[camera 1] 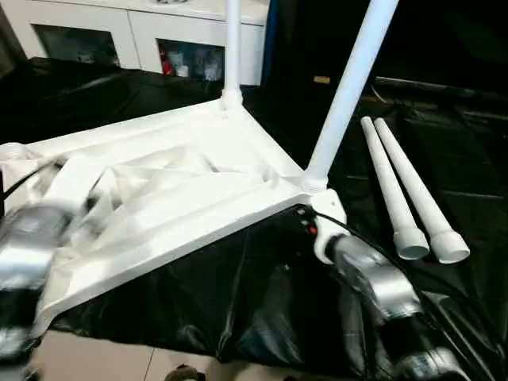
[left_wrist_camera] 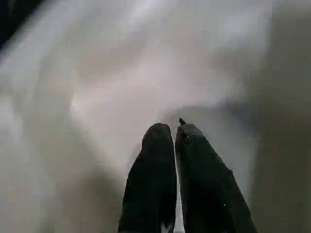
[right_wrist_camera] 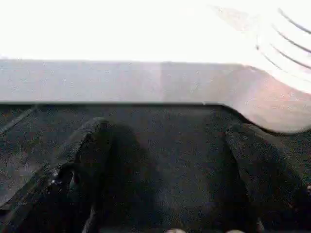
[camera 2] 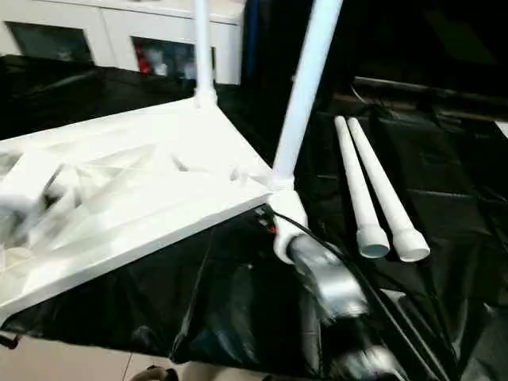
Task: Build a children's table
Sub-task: Rotate table base
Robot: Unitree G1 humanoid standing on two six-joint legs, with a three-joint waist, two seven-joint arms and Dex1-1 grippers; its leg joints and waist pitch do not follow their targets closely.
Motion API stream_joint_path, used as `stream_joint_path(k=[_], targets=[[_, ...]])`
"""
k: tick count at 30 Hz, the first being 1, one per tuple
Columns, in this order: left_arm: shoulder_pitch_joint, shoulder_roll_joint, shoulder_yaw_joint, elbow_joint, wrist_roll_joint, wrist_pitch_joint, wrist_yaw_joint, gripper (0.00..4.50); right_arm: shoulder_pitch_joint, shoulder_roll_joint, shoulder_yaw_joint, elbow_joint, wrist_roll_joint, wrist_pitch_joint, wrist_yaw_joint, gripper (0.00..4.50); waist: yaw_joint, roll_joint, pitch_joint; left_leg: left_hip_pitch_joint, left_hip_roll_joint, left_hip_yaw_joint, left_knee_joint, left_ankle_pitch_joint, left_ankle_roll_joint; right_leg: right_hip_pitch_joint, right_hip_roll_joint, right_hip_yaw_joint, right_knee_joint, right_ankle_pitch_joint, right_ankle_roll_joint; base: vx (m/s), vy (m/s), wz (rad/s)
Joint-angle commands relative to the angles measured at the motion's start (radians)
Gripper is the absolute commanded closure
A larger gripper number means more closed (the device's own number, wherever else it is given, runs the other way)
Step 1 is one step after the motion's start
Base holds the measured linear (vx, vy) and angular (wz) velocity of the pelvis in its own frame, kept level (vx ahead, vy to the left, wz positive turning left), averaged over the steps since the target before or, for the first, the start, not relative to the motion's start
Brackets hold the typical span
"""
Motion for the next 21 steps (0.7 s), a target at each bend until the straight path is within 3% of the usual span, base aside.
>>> stream_joint_path(k=[1,3,7,9,13,16,21], targets=[[0.014,0.004,-0.028,-0.018,0.019,0.036,-0.014,4.50,-0.017,-0.001,-0.028,0.035,0.006,-0.001,-0.019,0.43,0.002,0.026,-0.058,0.043,0.031,-0.014,-0.075,-0.303,-0.056,0.021,-0.037,0.034,-0.059,-0.186,-0.200,0.000,0.000,0.00],[0.054,0.013,-0.049,-0.046,0.024,0.096,-0.046,4.50,-0.068,0.012,-0.028,0.119,0.001,-0.024,-0.018,0.60,0.006,0.023,-0.058,0.038,0.029,-0.016,-0.077,-0.316,-0.064,0.024,-0.042,0.035,-0.060,-0.217,-0.190,0.000,0.000,0.00],[0.077,0.007,-0.077,-0.063,0.004,0.116,-0.115,4.50,-0.126,0.030,-0.038,0.213,0.005,-0.053,-0.017,1.00,0.008,0.018,-0.058,0.032,0.027,-0.022,-0.079,-0.333,-0.067,0.027,-0.047,0.036,-0.063,-0.269,-0.170,0.000,0.000,0.00],[0.091,0.011,-0.134,-0.086,-0.027,0.120,-0.210,4.50,-0.170,0.042,-0.048,0.290,0.011,-0.075,-0.025,1.05,0.009,0.015,-0.059,0.034,0.027,-0.023,-0.079,-0.333,-0.066,0.025,-0.051,0.036,-0.064,-0.282,-0.171,0.000,0.000,0.00],[0.108,0.035,-0.249,-0.181,-0.113,0.116,-0.405,4.50,-0.236,0.061,-0.058,0.400,0.014,-0.110,-0.034,1.44,0.009,0.018,-0.059,0.040,0.027,-0.020,-0.078,-0.346,-0.070,0.020,-0.046,0.037,-0.062,-0.270,-0.190,0.000,0.000,0.00],[0.096,0.030,-0.324,-0.292,-0.185,0.157,-0.526,4.50,-0.266,0.070,-0.061,0.447,0.011,-0.131,-0.031,1.62,0.010,0.018,-0.060,0.038,0.026,-0.017,-0.077,-0.325,-0.071,0.024,-0.044,0.037,-0.057,-0.235,-0.192,0.000,0.000,0.00],[0.021,-0.064,-0.347,-0.264,-0.183,0.153,-0.521,4.50,-0.283,0.081,-0.062,0.471,0.013,-0.151,-0.018,2.03,0.010,0.019,-0.061,0.041,0.023,-0.014,-0.074,-0.326,-0.075,0.025,-0.042,0.038,-0.056,-0.224,-0.195,0.000,0.000,0.00]])
